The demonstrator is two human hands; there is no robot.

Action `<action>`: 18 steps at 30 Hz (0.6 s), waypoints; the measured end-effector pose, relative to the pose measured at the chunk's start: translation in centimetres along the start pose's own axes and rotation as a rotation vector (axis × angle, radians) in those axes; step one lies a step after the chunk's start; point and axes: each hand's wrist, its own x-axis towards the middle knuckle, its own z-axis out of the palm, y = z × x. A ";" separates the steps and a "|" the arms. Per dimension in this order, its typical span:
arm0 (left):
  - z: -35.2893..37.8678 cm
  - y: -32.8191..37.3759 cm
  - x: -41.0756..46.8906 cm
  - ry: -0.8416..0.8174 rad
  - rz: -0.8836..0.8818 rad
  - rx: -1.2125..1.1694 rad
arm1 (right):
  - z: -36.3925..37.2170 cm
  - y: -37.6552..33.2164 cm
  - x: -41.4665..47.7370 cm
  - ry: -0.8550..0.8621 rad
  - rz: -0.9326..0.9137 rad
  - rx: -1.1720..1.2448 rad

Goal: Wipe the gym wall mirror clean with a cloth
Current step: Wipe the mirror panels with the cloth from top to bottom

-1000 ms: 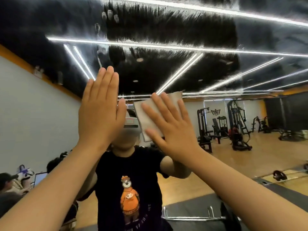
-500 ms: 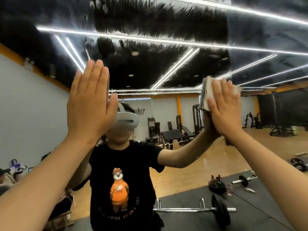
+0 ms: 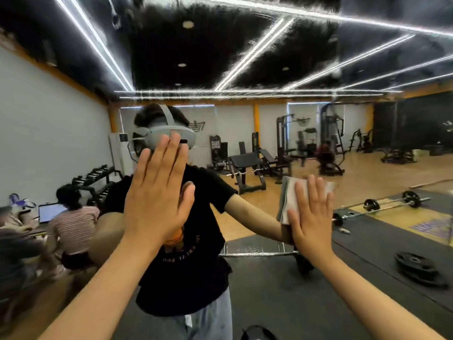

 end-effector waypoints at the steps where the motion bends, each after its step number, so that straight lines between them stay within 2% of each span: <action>1: 0.0 -0.1 0.0 0.005 -0.001 -0.002 | 0.0 -0.2 0.0 0.006 0.007 -0.007; 4: 0.1 -0.2 0.0 0.034 0.009 -0.013 | -0.6 -1.4 3.0 0.040 0.025 -0.027; 12: 0.0 -0.4 0.1 0.045 0.006 -0.011 | -4.7 -5.2 20.0 0.109 0.044 -0.035; 15: 0.2 -0.3 0.1 0.058 0.005 -0.021 | -4.4 -5.4 19.8 0.128 0.031 -0.037; 18: 0.4 -0.2 -0.1 0.065 -0.002 -0.024 | -3.0 -5.7 15.2 0.110 0.000 -0.001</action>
